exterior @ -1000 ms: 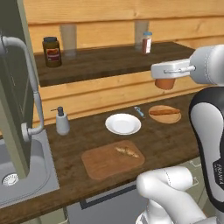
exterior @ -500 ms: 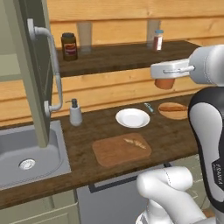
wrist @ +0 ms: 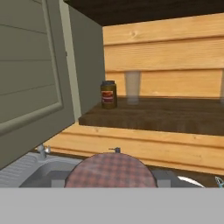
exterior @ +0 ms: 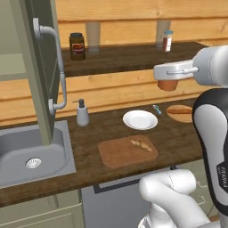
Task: From the different types of pastries on the counter, select a croissant and place it on the cutting board. Then retrieve a jar of jam from the cabinet and place it alongside the croissant on the cutting board.
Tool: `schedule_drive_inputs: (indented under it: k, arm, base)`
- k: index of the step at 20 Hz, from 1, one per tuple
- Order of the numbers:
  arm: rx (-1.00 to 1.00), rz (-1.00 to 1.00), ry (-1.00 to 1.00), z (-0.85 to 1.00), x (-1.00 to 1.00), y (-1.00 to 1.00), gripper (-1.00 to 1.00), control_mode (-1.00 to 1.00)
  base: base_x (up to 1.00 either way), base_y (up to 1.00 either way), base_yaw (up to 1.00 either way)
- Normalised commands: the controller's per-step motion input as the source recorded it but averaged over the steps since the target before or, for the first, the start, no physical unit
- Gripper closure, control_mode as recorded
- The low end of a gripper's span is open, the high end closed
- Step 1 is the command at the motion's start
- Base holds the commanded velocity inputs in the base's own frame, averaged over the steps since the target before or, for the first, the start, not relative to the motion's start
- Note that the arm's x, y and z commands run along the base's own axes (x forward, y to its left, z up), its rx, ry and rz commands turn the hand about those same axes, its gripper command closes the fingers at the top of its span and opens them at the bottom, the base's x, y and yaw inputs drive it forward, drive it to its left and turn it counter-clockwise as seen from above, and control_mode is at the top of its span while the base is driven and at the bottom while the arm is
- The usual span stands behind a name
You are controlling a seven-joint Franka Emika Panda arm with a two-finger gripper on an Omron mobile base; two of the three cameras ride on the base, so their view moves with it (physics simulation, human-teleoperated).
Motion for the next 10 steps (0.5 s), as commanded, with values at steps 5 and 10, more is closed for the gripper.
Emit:
schedule_drive_inputs:
  k: [5, 10]
  arm:
    - [-0.01, 0.0, 0.0, -0.2, -0.27, -0.13, 1.0, -1.0]
    - [-0.04, 0.0, 0.0, -0.51, -0.83, -0.3, 1.0, -1.0]
  base:
    - [0.0, 0.0, 0.0]
    - [0.0, 0.0, 0.0]
